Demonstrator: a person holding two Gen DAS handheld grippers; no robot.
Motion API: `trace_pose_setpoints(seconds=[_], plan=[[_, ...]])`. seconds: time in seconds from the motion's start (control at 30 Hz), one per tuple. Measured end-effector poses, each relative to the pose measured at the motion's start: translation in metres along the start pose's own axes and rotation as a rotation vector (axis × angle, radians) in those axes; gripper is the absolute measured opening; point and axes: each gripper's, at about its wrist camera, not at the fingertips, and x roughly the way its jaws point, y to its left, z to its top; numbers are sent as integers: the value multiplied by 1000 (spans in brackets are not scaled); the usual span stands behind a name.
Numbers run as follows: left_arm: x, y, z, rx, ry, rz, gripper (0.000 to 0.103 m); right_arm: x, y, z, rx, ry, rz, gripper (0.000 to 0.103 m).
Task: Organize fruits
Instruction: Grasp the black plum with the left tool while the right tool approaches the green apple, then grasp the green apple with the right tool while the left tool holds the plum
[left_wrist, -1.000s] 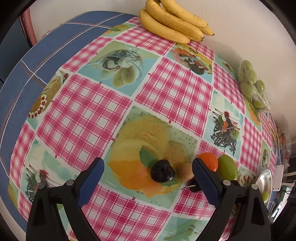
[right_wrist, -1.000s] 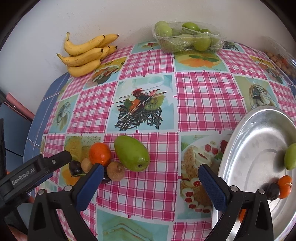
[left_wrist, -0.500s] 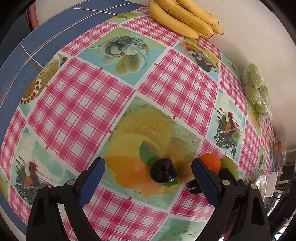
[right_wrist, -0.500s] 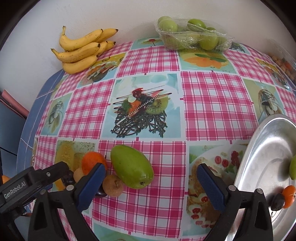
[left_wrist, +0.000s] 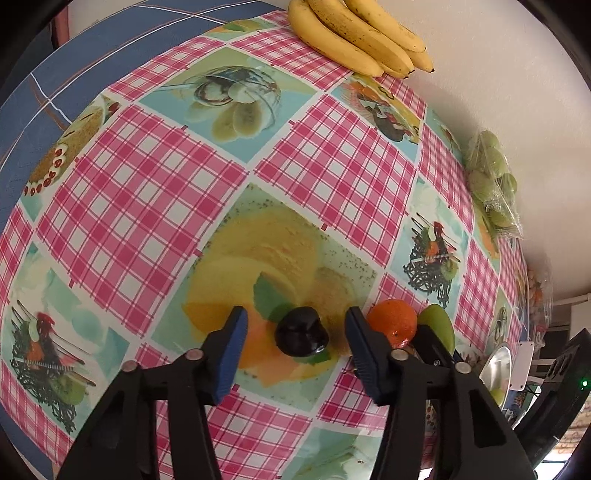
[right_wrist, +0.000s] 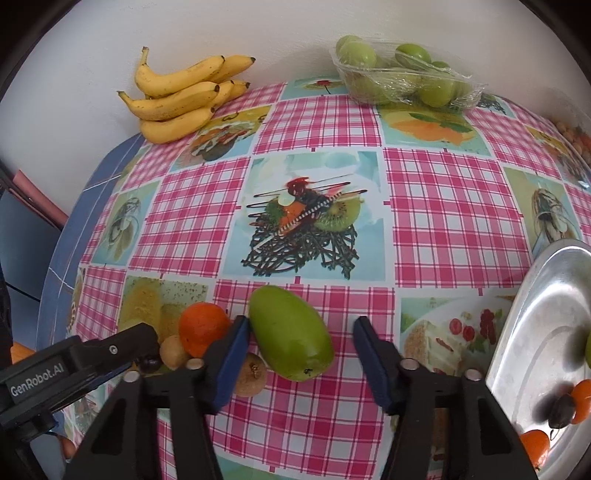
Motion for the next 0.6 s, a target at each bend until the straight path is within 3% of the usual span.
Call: trace_pose_setpoints(seconds=[0.07,0.33,0.6], plan=[[-1,2,-1,-13,4,-22,50,0,1,-1,-5,2,3,44],[-3,5,-4,-32,10,-34,31,-3,-2,-5,9,9,18,43],[-9,0,-7,-23,-7,-52,30,-12,-12,-12,64,34,25,42]])
